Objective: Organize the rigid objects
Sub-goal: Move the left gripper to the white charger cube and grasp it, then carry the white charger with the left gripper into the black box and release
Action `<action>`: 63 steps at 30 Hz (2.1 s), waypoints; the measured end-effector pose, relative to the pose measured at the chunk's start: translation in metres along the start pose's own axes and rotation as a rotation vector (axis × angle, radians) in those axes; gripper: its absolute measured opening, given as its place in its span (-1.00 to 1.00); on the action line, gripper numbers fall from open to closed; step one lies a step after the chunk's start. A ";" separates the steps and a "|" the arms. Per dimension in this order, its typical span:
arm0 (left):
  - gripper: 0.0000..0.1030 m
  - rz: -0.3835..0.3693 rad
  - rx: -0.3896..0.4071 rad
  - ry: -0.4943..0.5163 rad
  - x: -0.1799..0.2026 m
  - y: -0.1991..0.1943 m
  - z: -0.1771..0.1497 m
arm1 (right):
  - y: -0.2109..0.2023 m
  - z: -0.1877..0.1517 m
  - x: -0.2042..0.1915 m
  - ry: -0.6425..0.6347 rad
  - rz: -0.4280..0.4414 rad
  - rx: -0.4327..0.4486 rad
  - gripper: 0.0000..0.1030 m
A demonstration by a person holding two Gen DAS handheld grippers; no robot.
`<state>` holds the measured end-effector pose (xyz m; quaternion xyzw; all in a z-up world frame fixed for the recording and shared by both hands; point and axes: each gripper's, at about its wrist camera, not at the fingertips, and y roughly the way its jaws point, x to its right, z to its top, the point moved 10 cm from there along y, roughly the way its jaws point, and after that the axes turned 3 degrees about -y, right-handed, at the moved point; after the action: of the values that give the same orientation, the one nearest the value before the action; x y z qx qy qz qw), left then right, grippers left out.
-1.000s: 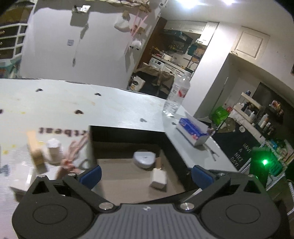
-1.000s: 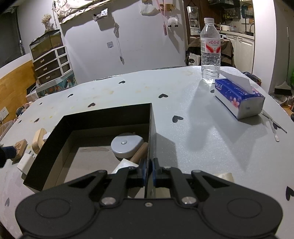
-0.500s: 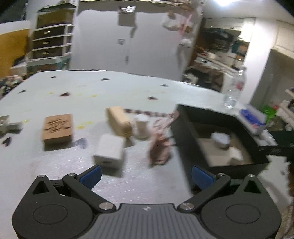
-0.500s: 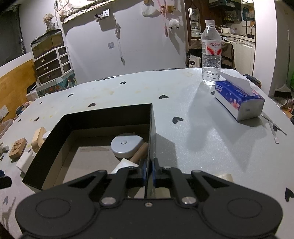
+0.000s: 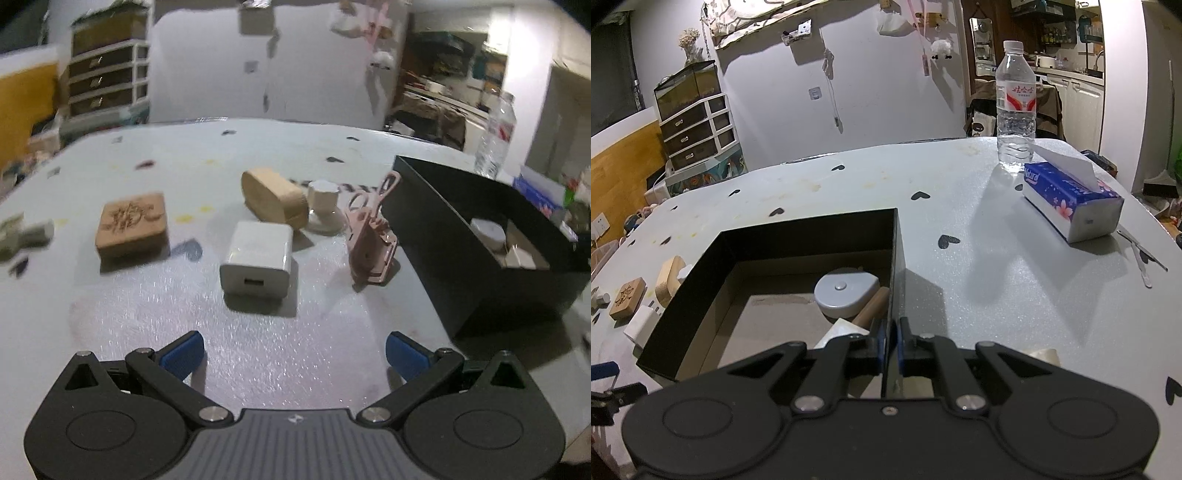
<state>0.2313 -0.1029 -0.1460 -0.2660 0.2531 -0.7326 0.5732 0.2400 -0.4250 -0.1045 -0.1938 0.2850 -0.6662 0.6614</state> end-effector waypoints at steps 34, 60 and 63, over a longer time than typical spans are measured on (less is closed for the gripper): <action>-0.05 0.060 0.046 0.022 -0.017 0.044 0.052 | 0.001 0.000 0.000 0.005 0.012 0.000 -0.84; -0.11 -0.280 0.165 -0.091 0.104 -0.011 0.112 | 0.002 0.000 -0.002 -0.014 -0.017 -0.019 -0.87; -0.11 -0.309 0.122 -0.031 0.143 0.004 0.110 | 0.003 0.001 -0.003 -0.018 -0.027 -0.024 -0.87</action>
<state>0.2801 -0.2499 -0.0538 -0.2776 0.1556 -0.8219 0.4725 0.2427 -0.4223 -0.1053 -0.2116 0.2844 -0.6699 0.6523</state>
